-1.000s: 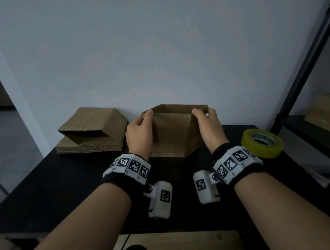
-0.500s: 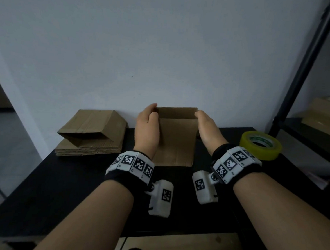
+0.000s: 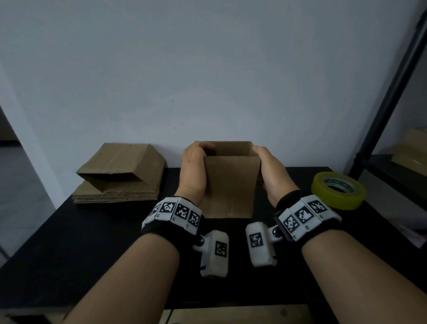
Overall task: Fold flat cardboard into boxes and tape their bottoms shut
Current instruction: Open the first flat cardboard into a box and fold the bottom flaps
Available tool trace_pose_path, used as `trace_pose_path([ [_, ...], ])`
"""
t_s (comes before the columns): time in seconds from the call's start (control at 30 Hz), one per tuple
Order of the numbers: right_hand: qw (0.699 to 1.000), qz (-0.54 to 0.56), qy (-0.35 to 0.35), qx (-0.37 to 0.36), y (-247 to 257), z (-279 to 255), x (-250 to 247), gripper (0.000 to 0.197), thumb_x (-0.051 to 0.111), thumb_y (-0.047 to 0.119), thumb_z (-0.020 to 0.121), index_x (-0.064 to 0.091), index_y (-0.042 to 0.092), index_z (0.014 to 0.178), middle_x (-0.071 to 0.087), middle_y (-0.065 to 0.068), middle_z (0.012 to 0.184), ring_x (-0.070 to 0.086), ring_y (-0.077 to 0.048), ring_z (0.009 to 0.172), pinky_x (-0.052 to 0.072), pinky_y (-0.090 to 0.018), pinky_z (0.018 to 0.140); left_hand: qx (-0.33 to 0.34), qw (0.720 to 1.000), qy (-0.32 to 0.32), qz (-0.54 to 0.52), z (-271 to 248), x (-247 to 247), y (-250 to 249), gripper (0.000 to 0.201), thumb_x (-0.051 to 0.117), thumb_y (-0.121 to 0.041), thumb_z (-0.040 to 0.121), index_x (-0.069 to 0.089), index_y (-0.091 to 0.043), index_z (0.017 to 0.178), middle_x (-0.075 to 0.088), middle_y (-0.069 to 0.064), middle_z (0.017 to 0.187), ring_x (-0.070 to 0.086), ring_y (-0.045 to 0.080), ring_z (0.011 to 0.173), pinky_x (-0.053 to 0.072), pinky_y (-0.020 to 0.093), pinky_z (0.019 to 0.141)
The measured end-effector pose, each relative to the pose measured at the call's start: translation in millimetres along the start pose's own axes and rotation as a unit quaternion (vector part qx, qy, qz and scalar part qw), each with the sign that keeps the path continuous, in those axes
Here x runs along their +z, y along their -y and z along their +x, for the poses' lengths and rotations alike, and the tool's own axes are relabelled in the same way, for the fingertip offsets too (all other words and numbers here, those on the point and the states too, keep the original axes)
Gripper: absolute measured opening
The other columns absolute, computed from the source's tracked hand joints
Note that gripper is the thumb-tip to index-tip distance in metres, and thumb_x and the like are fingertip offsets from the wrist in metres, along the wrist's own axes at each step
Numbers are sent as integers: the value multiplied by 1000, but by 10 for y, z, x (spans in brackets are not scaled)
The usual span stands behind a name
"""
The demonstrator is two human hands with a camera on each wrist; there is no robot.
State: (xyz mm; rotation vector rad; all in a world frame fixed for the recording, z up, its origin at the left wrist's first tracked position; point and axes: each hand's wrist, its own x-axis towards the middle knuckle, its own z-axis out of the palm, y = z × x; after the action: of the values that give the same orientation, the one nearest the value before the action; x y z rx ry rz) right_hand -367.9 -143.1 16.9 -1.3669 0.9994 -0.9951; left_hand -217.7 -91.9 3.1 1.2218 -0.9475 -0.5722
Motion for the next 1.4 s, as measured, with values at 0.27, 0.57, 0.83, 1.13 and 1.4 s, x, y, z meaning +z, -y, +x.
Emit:
trace_pose_path([
  [0.27, 979, 50, -152, -124, -164, -38, 6, 18, 59, 27, 95, 73, 15, 97, 71, -3, 94, 65, -18, 96, 54, -34, 89, -10, 1000, -5, -11, -33, 11, -4, 40, 33, -33, 78, 70, -28, 95, 64, -3, 112, 56, 18, 109, 43, 48, 101],
  [0.57, 985, 30, -108, -130, -137, -45, -64, 35, 61, 34, 94, 68, 0, 86, 64, -17, 83, 58, -18, 78, 49, -28, 71, -3, 1000, 5, -26, -17, 2, 7, 43, 35, -33, 82, 67, -28, 108, 63, -5, 118, 54, 13, 113, 41, 39, 103],
  [0.83, 990, -26, -52, -131, -149, -94, -178, 25, 56, 28, 98, 70, 21, 117, 72, 6, 102, 64, -6, 95, 52, -22, 83, -7, 1000, 0, -20, -22, 14, -14, 42, 34, -31, 81, 68, -29, 105, 64, -4, 116, 55, 14, 112, 42, 41, 103],
  [1.13, 994, -51, -14, -92, -85, -69, -185, 23, 52, 17, 99, 71, 14, 110, 69, 2, 90, 63, -8, 84, 46, -6, 55, 1, 1000, 3, -5, -29, 3, -10, 40, 31, -22, 92, 65, -26, 111, 63, -5, 116, 54, 11, 111, 42, 33, 98],
  [1.4, 994, -76, -21, -78, -115, -49, -199, 17, 58, 10, 94, 74, 13, 90, 72, -9, 86, 66, -17, 77, 54, -24, 67, -9, 1000, 19, 18, -72, -11, -85, 43, 25, -23, 99, 52, -28, 133, 53, -6, 129, 46, 12, 120, 36, 31, 103],
])
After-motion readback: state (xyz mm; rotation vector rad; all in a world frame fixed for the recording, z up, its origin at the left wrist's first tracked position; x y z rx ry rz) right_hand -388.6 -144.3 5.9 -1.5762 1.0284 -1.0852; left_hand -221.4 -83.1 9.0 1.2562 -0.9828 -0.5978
